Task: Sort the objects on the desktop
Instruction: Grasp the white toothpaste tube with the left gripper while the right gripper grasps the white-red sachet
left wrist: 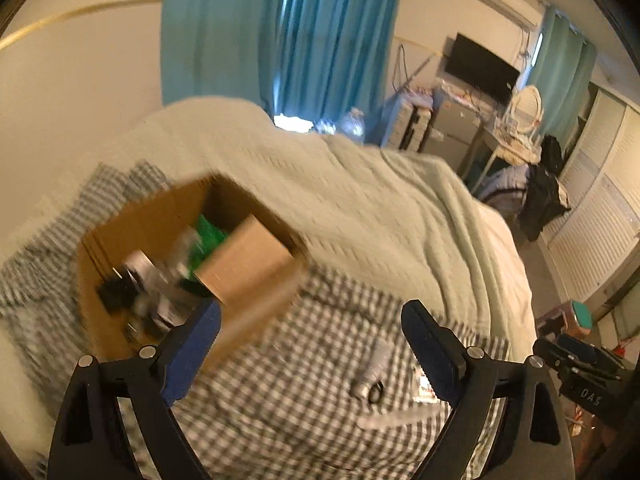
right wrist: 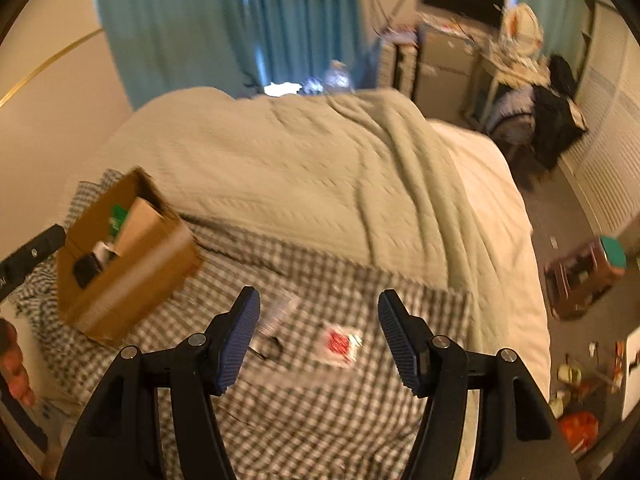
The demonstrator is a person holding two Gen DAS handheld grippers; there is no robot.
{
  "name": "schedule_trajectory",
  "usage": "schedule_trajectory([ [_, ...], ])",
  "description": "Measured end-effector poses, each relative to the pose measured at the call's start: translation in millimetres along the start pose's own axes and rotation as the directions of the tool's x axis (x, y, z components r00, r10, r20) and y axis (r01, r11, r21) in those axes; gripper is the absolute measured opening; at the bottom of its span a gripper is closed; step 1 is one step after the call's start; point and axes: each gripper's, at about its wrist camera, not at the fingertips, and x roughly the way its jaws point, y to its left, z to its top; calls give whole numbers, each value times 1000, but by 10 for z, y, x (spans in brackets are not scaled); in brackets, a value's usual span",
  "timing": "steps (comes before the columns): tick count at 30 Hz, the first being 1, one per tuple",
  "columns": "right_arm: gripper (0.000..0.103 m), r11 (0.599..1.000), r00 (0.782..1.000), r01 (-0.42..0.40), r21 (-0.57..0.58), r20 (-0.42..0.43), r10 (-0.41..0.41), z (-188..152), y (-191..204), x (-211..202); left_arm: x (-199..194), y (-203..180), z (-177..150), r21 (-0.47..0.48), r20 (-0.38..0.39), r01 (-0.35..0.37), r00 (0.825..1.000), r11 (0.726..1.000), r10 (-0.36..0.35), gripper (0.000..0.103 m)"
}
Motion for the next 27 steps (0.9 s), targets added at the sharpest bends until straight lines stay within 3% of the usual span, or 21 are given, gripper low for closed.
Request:
schedule_trajectory([
  [6,62,998,996,8,70,-84,-3,-407,-269,584,835,-325,-721,110,-151,-48,986,993,64,94],
  [9,62,999,986,5,53,-167,4,-527,-199,1023,1139,-439,-794,141,-224,-45,972,989,76,94],
  [12,62,1000,981,1,15,-193,2,-527,-110,1313,1349,-528,-755,155,-219,-32,974,987,66,94],
  [18,64,996,956,50,77,-292,-26,-647,-221,1939,1919,-667,-877,230,-280,7,958,973,59,90],
  [21,64,992,947,41,120,-321,0,-747,-310,2165,2146,-801,-981,289,-297,21,952,957,69,90],
  [24,64,988,941,41,149,-339,12,-839,-401,2305,2353,-905,-1048,301,-321,24,944,953,77,82],
  [27,66,985,950,6,172,-310,48,-884,-458,2315,2530,-939,-1095,267,-374,61,926,962,45,62],
])
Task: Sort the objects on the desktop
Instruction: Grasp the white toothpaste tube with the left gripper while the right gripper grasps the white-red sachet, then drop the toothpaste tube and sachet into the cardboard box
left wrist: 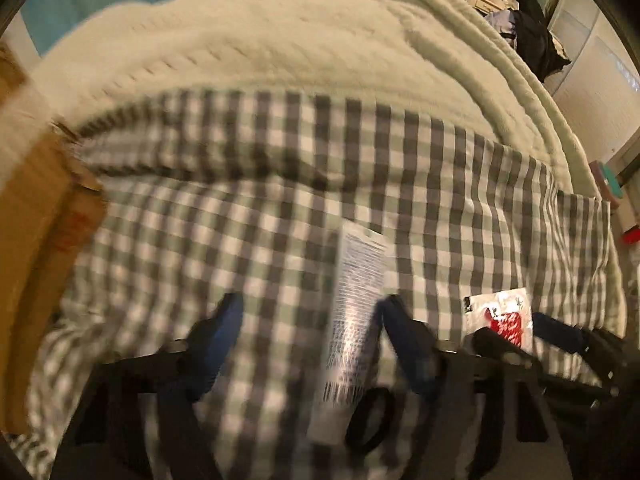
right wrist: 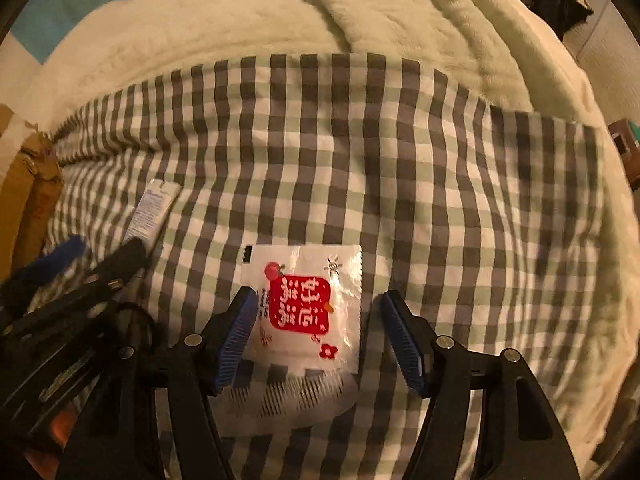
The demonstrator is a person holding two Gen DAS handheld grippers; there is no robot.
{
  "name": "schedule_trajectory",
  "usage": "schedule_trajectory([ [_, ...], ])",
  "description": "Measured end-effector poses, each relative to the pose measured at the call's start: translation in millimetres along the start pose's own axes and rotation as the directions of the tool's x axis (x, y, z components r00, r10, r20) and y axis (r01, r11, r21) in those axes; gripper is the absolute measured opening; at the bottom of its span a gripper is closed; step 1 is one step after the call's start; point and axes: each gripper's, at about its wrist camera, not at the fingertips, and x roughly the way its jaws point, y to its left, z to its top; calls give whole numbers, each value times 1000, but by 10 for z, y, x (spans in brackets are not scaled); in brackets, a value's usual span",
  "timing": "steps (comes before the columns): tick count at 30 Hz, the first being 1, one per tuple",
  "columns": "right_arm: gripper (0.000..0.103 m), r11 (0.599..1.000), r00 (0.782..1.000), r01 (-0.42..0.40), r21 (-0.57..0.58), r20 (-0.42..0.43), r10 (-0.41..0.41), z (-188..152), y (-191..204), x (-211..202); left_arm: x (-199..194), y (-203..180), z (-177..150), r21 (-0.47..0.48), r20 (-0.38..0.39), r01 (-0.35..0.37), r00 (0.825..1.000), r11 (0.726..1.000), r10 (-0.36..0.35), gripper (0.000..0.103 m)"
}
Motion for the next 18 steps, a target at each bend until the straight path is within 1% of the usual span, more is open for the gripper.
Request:
schedule_trajectory([
  [2,64,999,1000,6,-34,6,-5,-11,13,16,25,-38,2,19,11,-17,1000,1000,16,52],
  [3,61,999,1000,5,-52,13,-5,-14,22,15,16,-73,2,44,23,-13,1000,999,12,33],
  [4,55,997,1000,7,-75,23,-5,-27,43,-6,14,-100,6,63,23,-14,1000,998,12,27],
  [5,46,996,1000,10,-84,27,-7,-30,53,-23,7,-126,8,78,19,-22,1000,997,20,27],
  [6,41,996,1000,12,-84,29,-10,-29,53,-42,-31,-144,2,86,27,-9,1000,996,6,27],
  [7,38,998,1000,8,-69,28,-6,-25,41,-71,-71,-151,-8,90,36,13,999,996,-16,27],
  [8,32,999,1000,-1,-52,28,3,-22,31,-101,-113,-162,-18,95,44,24,999,995,-29,27],
  [9,23,999,999,-15,-34,31,16,-21,19,-140,-177,-175,-40,104,51,20,998,994,-25,27],
  [11,16,999,999,-28,-19,46,29,-19,30,-252,-321,-165,-80,114,70,17,997,993,-26,27],
  [12,9,999,998,-30,-24,46,32,-29,52,-302,-393,-144,-86,117,74,17,997,993,-26,27],
  [13,5,999,998,-34,-30,55,36,-48,79,-375,-466,-124,-94,117,86,8,996,993,-18,27],
  [18,4,998,995,-14,-60,94,19,-168,229,-751,-962,189,-45,81,151,19,988,997,-31,27],
])
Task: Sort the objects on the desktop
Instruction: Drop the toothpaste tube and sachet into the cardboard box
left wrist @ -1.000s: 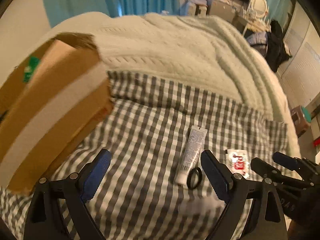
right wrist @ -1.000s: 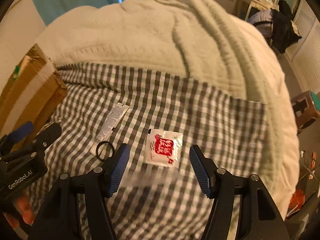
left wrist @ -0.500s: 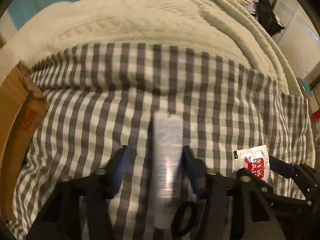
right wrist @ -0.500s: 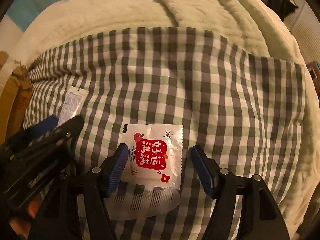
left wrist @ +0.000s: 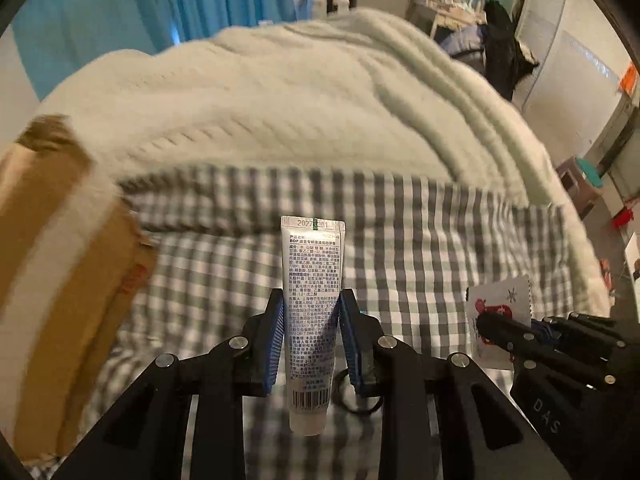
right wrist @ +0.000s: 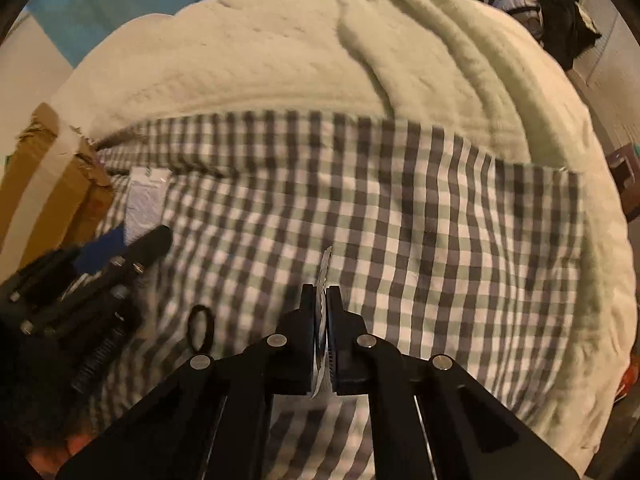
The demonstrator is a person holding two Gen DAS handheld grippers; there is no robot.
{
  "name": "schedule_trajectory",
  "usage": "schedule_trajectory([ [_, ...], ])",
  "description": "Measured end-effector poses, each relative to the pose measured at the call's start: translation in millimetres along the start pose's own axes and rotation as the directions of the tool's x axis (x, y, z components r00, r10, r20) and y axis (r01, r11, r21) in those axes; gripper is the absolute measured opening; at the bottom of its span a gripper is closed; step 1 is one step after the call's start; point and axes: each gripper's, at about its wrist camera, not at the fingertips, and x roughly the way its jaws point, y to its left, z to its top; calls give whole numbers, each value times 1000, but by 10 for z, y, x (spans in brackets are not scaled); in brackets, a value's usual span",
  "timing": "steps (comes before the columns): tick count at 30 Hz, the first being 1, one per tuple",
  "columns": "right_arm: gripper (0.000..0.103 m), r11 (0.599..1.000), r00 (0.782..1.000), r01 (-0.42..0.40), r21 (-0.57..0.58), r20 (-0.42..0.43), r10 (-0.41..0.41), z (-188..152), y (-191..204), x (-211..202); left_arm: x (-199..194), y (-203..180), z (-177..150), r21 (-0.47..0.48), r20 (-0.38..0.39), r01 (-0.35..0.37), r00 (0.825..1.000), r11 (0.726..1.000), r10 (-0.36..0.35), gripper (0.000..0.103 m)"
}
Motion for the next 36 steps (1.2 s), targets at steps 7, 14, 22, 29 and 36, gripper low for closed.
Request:
schedule_trajectory([
  [7,4,999,996,4,-40,90,-1,94,500,-739,-691,425,277,-46,94,-28,995,999,32,27],
  [14,4,994,976,-63,-94,204,81,498,1446,-1503,-1694,1162,491,-130,216,-53,973,990,81,27],
  [22,4,939,931,-207,-275,240,275,861,2876,-1975,-2153,2310,518,-254,252,-142,945,957,207,27],
  [29,4,898,926,-277,-342,154,344,973,3461,-1338,-1736,3035,312,-387,165,-108,969,916,184,27],
  [36,5,895,928,-314,-316,99,360,1134,3612,-814,-1504,3337,309,-445,149,-63,979,894,143,27],
])
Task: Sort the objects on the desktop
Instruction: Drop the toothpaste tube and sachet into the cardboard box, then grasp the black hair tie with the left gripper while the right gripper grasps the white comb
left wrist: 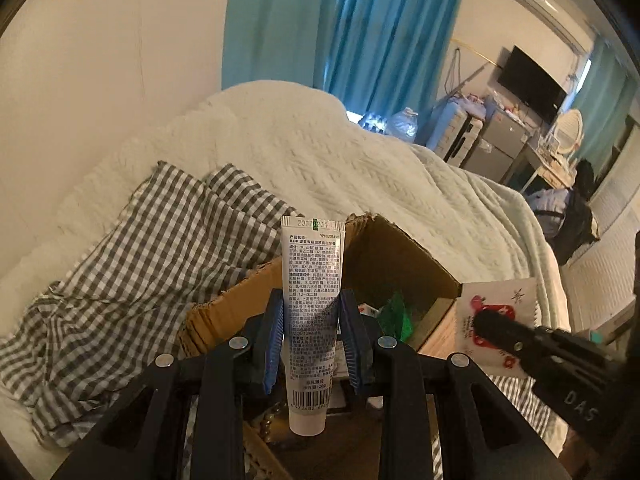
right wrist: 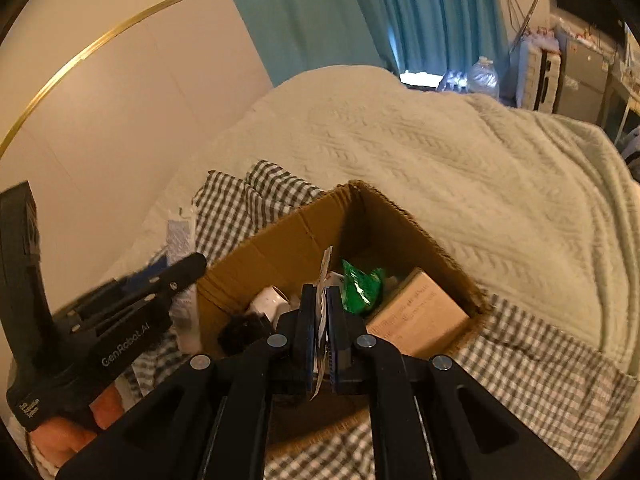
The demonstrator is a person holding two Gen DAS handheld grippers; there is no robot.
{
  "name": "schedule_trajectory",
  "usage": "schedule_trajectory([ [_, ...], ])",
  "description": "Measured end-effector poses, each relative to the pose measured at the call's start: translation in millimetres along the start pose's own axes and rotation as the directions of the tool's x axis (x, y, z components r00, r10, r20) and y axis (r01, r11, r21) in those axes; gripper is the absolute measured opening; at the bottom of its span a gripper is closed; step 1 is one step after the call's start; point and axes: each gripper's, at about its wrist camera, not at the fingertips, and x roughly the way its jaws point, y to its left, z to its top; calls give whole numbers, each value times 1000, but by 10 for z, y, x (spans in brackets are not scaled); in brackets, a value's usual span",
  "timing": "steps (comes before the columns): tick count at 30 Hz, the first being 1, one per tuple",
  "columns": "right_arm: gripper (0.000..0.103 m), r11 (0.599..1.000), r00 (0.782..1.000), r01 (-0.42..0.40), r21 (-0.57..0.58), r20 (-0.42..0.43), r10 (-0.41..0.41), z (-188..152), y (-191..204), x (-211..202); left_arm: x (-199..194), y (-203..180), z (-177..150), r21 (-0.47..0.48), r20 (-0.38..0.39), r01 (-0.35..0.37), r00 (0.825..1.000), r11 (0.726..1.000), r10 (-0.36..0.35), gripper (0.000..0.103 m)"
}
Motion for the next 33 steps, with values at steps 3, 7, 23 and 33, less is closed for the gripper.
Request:
schedule_trajectory([
  [3,20,1000,1000,-3,5,-15,3,21,5,85,35,13,-5,22,10,-28,1000,999,28,27],
  [7,47,1000,1000,11,15,22,-11,53,-23,-42,61,37,-13,3,-22,-48,999,999,48,65],
  [23,48,986,977,132,106,156,-148,-385,-737,-1500,-755,-617,-266,8,83,-2,997,1000,2,81],
  [33,54,951,957,241,195,116,-266,-1149,-1532,-1843,-672,-1601,-1001,55,43,118,992,991,-120,82],
])
